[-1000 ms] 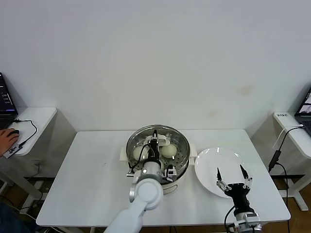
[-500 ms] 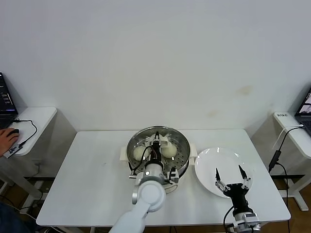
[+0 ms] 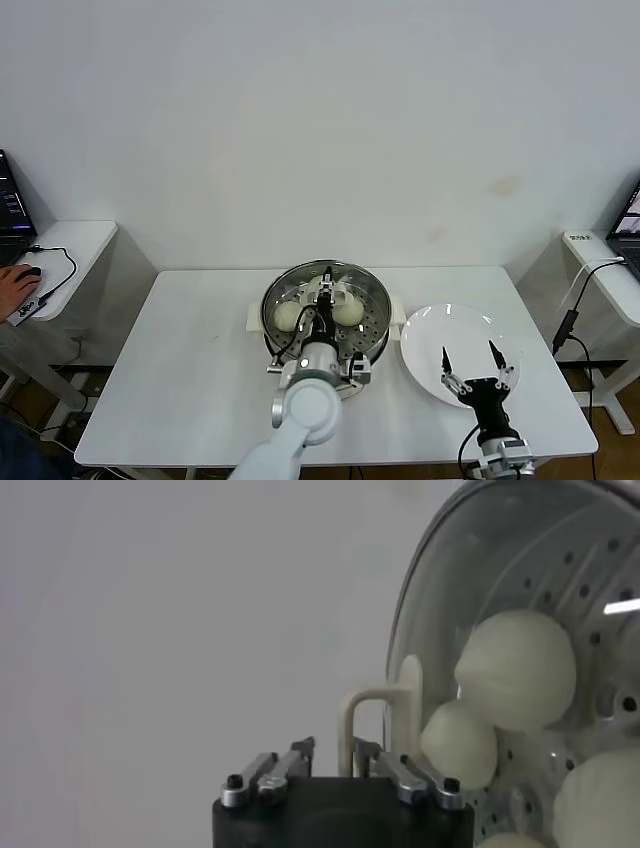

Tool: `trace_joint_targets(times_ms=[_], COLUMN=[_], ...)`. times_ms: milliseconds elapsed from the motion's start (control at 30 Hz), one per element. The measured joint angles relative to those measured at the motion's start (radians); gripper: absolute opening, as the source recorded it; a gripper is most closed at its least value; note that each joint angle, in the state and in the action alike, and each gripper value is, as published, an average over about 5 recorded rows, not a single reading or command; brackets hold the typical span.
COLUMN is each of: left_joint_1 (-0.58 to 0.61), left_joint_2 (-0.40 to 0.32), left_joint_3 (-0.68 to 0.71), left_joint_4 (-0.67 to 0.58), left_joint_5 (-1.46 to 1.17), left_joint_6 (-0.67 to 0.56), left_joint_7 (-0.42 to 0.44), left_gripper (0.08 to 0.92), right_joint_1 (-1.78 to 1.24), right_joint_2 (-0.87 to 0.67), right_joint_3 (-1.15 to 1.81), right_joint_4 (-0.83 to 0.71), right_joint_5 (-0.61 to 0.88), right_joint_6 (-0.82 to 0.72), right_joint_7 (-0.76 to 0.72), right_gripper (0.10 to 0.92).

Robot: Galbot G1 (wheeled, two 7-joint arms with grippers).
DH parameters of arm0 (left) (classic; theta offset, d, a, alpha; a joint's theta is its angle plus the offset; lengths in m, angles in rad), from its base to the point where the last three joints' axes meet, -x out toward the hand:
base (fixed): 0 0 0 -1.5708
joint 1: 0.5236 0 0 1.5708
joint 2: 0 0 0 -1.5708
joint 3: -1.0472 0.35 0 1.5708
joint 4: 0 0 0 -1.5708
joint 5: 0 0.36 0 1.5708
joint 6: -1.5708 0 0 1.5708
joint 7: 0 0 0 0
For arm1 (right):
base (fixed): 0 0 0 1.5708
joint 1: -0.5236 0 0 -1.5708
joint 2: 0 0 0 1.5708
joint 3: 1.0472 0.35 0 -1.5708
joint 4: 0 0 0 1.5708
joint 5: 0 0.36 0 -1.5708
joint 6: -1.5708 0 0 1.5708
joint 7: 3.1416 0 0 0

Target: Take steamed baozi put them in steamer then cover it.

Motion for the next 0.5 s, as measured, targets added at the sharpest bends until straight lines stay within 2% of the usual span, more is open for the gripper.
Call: trace_joint_targets(times_ms=[333,500], left_joint_1=[0.067,0.132], left_joint_2=[0.082,0.155], left_joint_3=[-0.017,-0.052], left_joint_4=[-0.116,-0.212], left_joint_5=[-0.064,-0.141], left_joint_6=[-0.02,-0.047], left_joint_7=[-0.032,-0.076], left_gripper=[0.78,0.821], right_joint_1=[-0.01,-0.014], right_joint_2=[-0.008,-0.013], right_joint_3=[0.006,0.007], right_joint_4=[-0.001,0.0], right_joint_5=[0.003,0.008], right_joint_6=[0.002,0.002], right_joint_7=[0.0,0.0], right_gripper=[0.823,0.823])
